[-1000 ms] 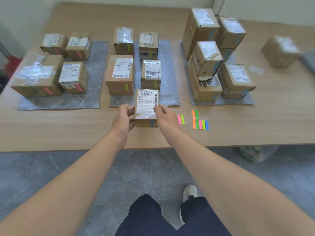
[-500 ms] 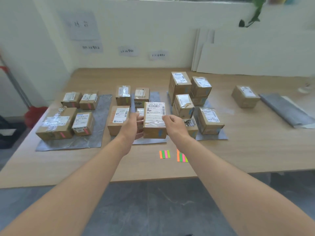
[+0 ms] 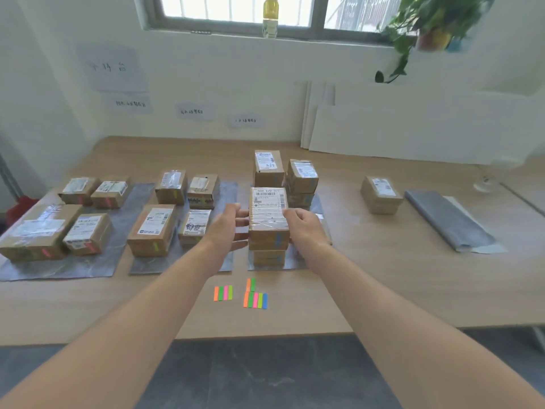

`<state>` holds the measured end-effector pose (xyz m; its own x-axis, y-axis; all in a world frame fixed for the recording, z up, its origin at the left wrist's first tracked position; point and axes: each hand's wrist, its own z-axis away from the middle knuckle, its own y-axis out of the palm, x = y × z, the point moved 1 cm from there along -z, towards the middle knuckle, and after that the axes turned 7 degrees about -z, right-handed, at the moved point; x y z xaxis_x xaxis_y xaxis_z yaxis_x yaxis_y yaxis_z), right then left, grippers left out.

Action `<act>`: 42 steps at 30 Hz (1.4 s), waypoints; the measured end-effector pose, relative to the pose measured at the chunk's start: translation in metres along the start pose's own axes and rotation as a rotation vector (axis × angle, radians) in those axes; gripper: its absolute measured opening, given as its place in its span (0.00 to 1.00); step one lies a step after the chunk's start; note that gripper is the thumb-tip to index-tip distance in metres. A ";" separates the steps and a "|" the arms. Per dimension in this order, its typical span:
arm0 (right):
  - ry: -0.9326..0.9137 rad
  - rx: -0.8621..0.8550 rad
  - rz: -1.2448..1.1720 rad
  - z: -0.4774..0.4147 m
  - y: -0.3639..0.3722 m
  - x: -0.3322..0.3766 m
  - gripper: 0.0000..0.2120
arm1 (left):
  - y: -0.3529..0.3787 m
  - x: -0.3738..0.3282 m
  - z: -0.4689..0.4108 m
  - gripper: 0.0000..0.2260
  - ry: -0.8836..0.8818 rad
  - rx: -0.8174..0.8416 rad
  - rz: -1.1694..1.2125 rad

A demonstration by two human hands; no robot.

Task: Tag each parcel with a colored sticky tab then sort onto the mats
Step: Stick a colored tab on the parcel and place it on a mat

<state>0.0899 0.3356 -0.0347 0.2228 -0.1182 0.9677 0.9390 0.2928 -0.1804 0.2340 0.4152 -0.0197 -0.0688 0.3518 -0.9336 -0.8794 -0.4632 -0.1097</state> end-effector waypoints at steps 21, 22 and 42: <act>0.171 -0.191 0.001 -0.144 -0.092 -0.060 0.19 | 0.131 -0.009 -0.150 0.19 -0.166 0.225 -0.118; 0.184 -0.204 0.005 -0.150 -0.094 -0.065 0.19 | 0.135 -0.008 -0.156 0.19 -0.170 0.238 -0.133; 0.338 0.023 0.026 -0.261 -0.121 -0.152 0.15 | 0.221 0.052 -0.231 0.15 -0.311 0.084 -0.130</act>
<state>0.0105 0.0702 -0.2062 0.3240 -0.4169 0.8492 0.9267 0.3207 -0.1961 0.1444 0.1433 -0.1711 -0.0824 0.6403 -0.7637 -0.9252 -0.3339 -0.1801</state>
